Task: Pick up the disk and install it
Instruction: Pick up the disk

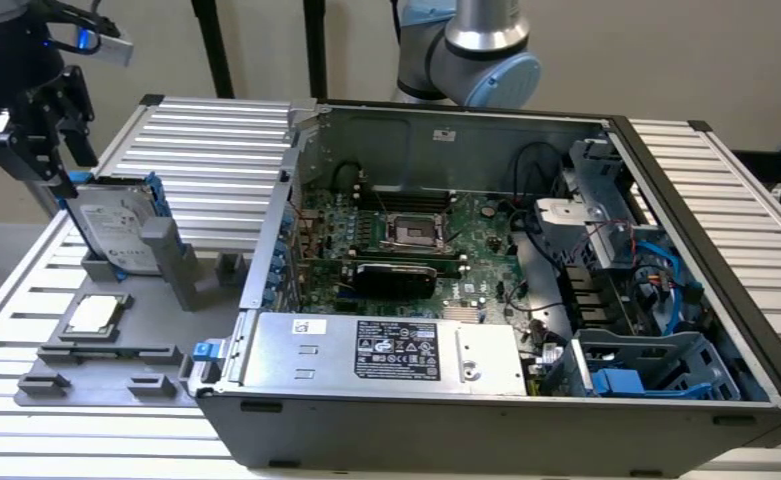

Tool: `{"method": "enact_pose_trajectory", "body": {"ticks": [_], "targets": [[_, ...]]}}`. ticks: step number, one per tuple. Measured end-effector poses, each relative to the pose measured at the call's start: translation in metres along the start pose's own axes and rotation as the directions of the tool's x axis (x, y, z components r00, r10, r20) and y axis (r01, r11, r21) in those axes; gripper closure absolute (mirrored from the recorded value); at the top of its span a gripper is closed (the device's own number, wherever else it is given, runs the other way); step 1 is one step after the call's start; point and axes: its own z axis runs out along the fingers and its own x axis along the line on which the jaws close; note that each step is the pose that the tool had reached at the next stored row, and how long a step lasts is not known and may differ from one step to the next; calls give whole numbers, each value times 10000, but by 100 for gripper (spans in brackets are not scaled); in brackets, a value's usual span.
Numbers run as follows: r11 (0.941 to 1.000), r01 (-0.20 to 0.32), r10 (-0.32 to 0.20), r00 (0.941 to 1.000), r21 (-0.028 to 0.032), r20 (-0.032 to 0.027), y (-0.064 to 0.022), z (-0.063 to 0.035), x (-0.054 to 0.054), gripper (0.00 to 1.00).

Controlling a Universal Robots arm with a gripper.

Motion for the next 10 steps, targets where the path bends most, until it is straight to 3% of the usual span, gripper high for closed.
{"method": "enact_pose_trajectory", "body": {"ticks": [10], "targets": [[10000, -78, 78, 10000, 1, -2, 5, 183, -5, 40]]}}
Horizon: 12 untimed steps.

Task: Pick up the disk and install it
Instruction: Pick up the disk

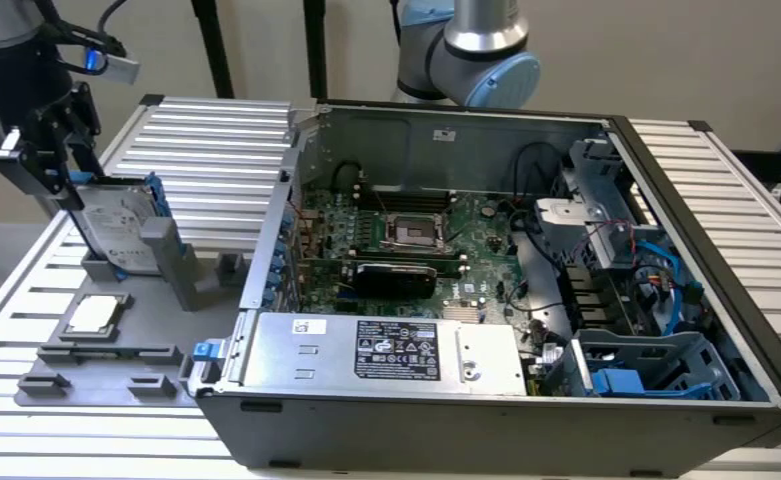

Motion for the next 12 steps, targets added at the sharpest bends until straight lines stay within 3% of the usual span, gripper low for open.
{"method": "enact_pose_trajectory", "body": {"ticks": [12], "targets": [[10000, 0, 0, 10000, 75, -21, -1, 173, 2, 40]]}}
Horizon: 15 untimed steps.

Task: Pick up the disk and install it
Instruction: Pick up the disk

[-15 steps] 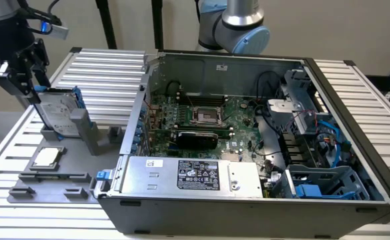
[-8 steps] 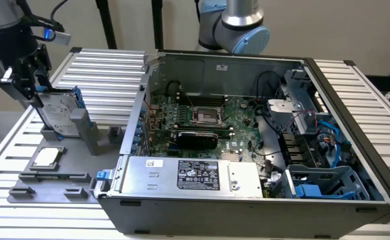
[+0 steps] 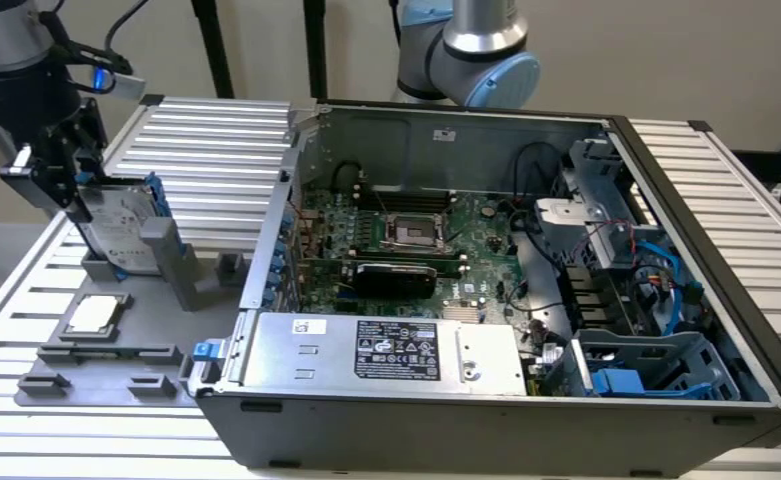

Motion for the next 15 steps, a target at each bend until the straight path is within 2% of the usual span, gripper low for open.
{"method": "enact_pose_trajectory", "body": {"ticks": [5, 9, 12, 13, 15], "targets": [[10000, 0, 0, 10000, 17, 0, 25, 3, -1, 40], [10000, 4, -4, 10000, 62, -5, 30, 6, -3, 40], [10000, 9, -9, 10000, 94, -30, 31, 8, -5, 42], [9999, 10, -10, 10000, 102, -41, 31, 9, -6, 49], [9999, 12, -12, 10000, 117, -65, 30, 11, -6, 49]]}}
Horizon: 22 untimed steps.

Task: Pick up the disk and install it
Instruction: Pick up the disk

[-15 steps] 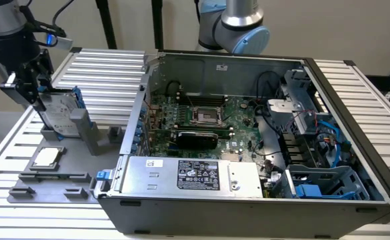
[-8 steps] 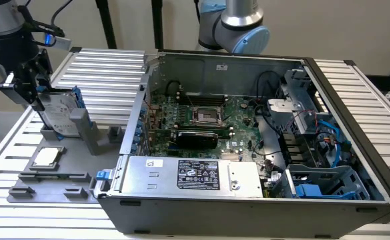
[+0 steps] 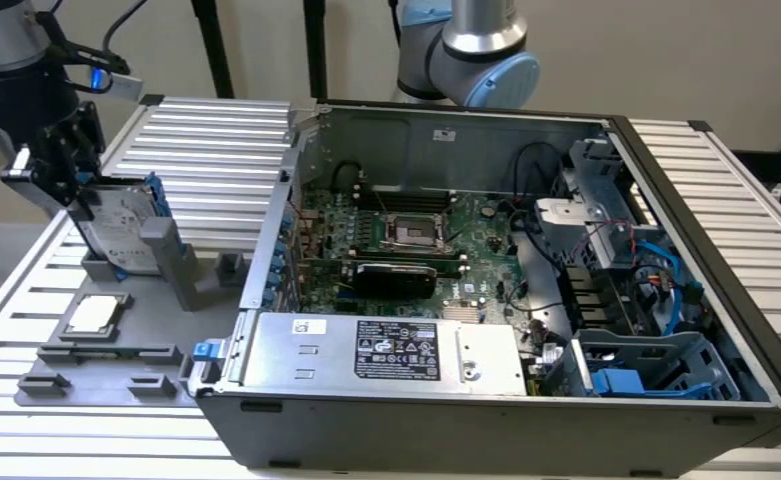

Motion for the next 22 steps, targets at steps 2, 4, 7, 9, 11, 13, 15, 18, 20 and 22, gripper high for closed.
{"method": "enact_pose_trajectory", "body": {"ticks": [2, 4, 7, 9, 11, 13, 15, 18, 20, 22], "targets": [[10000, 1, -1, 10000, 10, -27, 0, 0, 0, 51], [10000, 2, -2, 10000, 19, -47, 0, 1, 0, 58], [10000, 1, -1, 10000, 24, -78, 0, 2, 0, 58], [10000, 2, -2, 10000, 23, -88, 0, 1, 0, 61], [10000, 1, -1, 10000, 22, -88, 0, 1, 0, 67], [10000, 1, -1, 10000, 23, -88, 0, 2, 0, 67], [10000, 2, -1, 10000, 23, -89, 0, 1, 0, 67], [10000, 0, 1, 10000, 22, -89, 0, 1, 1, 67], [10000, -1, 1, 10000, 22, -88, 0, 2, 7, 67], [10000, -6, 6, 10000, 22, -89, 1, 2, 11, 67]]}}
